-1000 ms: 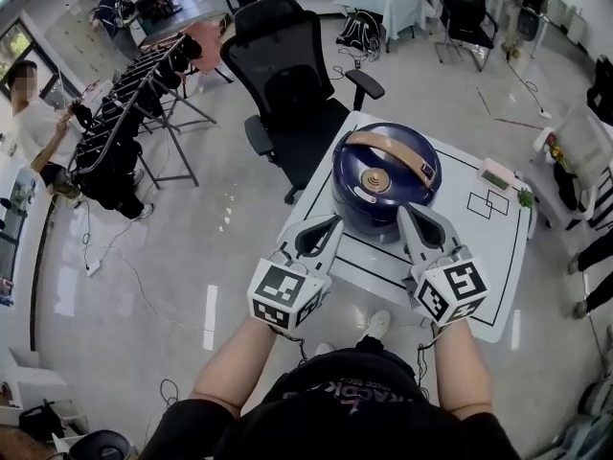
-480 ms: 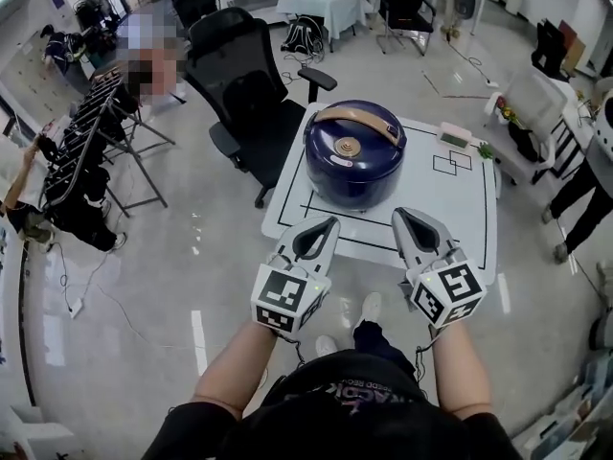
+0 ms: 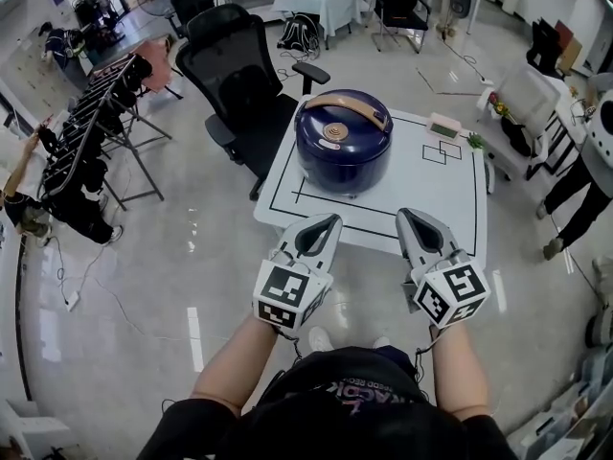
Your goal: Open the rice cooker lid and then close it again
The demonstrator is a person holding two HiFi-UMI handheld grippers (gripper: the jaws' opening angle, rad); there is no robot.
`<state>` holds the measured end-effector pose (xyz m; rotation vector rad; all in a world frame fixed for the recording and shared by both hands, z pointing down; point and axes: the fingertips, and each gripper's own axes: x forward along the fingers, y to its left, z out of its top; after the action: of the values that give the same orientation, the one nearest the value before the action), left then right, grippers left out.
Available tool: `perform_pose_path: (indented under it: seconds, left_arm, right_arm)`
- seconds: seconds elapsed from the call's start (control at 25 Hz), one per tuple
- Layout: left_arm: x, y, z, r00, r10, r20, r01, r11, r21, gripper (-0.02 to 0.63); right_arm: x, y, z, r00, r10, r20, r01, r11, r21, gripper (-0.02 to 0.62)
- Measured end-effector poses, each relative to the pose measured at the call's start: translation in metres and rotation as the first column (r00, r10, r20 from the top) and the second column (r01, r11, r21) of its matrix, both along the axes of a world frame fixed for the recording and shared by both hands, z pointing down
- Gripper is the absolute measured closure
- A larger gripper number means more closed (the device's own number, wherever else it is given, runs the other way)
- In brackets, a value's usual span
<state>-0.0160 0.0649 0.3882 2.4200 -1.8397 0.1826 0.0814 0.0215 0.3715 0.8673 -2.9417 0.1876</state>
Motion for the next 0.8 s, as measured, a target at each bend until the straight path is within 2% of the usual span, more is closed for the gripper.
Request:
perform_pose_path:
  seconds: [0.28, 0.52, 0.8]
  left_arm:
    - [0.043, 0.005, -0.009, 0.998, -0.065, 0.002, 0.065, 0.998, 0.003, 0.603]
    - [0.08, 0.012, -0.011, 0.991, -0.129, 0.032, 0.13, 0.992, -0.003, 0.603]
    - [0.102, 0.027, -0.01, 0.975, -0.212, 0.064, 0.214, 0.977, -0.012, 0.603]
  right_arm:
    - [0.036, 0.005, -0.006, 0.997, -0.077, 0.0, 0.077, 0.997, 0.001, 0.594]
    - [0.064, 0.004, -0.007, 0.988, -0.157, 0.014, 0.157, 0.988, -0.001, 0.594]
    - [0.083, 0.009, -0.007, 0.972, -0.232, 0.034, 0.232, 0.973, -0.001, 0.594]
